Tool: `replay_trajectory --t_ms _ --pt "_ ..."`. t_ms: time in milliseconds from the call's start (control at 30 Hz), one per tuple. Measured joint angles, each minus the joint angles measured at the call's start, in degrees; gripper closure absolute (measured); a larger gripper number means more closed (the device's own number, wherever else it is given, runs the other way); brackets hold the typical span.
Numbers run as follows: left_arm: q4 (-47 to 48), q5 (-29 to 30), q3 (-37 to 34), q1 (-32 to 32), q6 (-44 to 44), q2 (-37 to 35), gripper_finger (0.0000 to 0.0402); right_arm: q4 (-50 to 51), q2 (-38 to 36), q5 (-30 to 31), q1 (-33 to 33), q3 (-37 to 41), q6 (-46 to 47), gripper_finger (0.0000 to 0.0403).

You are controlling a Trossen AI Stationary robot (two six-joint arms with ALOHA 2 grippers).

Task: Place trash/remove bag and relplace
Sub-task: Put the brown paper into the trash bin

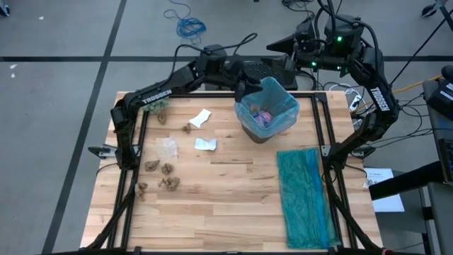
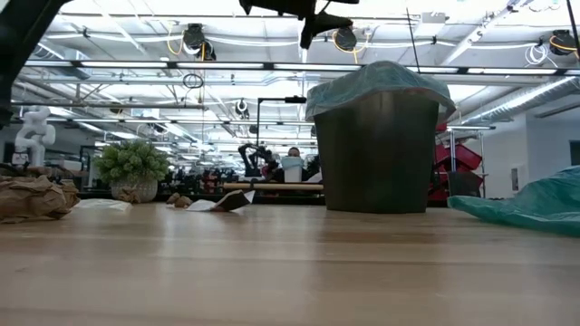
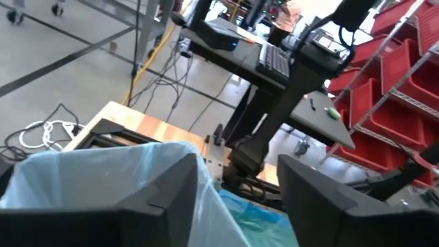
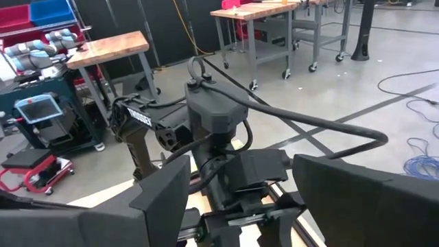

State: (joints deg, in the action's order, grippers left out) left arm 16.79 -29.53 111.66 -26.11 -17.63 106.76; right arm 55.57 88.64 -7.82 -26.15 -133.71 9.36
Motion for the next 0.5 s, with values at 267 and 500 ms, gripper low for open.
replay_trajectory --t_ms 267,500 --pt "9.08 1.77 -0.02 -2.35 2.30 -2.28 0.0190 0.02 0.00 0.03 0.00 0.00 -0.82 0.0152" --pt "38.39 13.43 -0.02 -4.07 11.36 -13.92 0.0264 0.96 0.00 0.05 0.00 0.00 -1.32 0.0152"
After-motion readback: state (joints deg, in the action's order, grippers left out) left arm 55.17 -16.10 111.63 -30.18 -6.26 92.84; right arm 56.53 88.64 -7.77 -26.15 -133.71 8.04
